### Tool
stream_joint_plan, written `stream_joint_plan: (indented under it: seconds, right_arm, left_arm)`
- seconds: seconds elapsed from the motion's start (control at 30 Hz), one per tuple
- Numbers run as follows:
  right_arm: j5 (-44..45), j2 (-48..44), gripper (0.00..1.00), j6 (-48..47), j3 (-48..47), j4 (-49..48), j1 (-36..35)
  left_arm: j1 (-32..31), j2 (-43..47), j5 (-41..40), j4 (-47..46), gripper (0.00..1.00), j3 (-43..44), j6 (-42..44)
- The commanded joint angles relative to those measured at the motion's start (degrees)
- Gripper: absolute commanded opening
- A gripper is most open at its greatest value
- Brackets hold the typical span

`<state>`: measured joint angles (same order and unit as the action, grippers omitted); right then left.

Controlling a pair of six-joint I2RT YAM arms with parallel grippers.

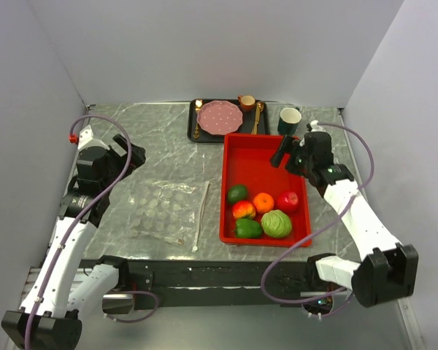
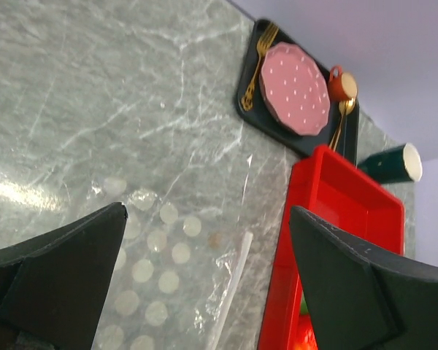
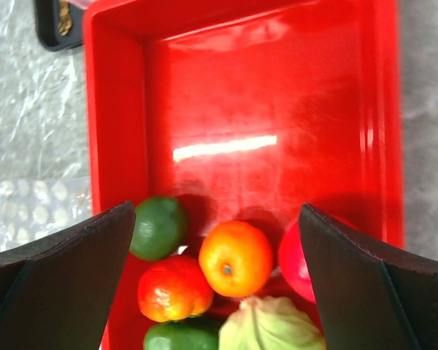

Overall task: Place the food in the zip-top bag and seal the zipper
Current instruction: Adjust the bin at the center of the board.

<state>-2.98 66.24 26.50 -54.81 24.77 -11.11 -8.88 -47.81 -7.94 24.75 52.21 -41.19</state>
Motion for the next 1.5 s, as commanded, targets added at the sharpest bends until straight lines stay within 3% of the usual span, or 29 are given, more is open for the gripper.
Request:
stream_joint_plan:
  seconds: [0.0, 0.1, 0.27, 0.63, 0.83, 1.03, 1.23, 1.33, 1.43, 1.47]
  right_arm:
    - [-1.0, 4.2, 1.0, -1.8, -4.4, 2.6, -0.4]
    - [-1.1, 6.0, 1.0, -3.3, -3.4, 1.1, -0.4]
    - [2.2, 12.8, 1.0, -3.6, -5.2, 4.1, 0.9]
    - [2.9, 22.4, 1.0, -4.5, -3.3, -0.1, 7.6]
    - [9.9, 28.9, 1.0, -6.2, -9.0, 2.3, 9.8]
    - [11.3, 31.3, 1.0, -9.9, -12.7, 0.9, 10.9]
    - [9.8, 37.3, 1.0, -12.6, -23.3, 5.1, 13.0]
    - [5.6, 32.3, 1.0, -11.7, -20.4, 2.9, 12.9]
    - [-1.5, 21.8, 1.0, -8.2, -14.7, -0.3, 12.4]
    - [-0.3, 16.7, 1.0, -7.5, -13.3, -0.1, 11.9]
  left_arm:
    - [0.0, -0.3, 4.2, -0.9, 0.99, -1.2, 2.1]
    - [0.0, -2.5, 9.1, -2.0, 0.99, -1.4, 4.4]
    - [-0.1, -4.2, 10.8, -0.1, 0.99, -2.3, 3.3]
    - [-0.1, -10.1, 14.8, 0.0, 0.99, -2.4, 6.7]
    - [-0.2, -11.1, 17.3, -2.1, 0.99, -2.9, 5.9]
    - [-0.5, -12.7, 19.0, -2.9, 0.99, -2.5, 7.0]
    - [-0.7, -12.8, 18.9, -2.2, 0.99, -2.0, 8.1]
    - [-0.8, -11.8, 18.8, -2.0, 0.99, -2.5, 8.2]
    - [-0.8, -10.6, 19.2, -2.8, 0.99, -3.6, 8.1]
    - [-0.9, -10.9, 19.2, -2.8, 0.99, -3.6, 8.2]
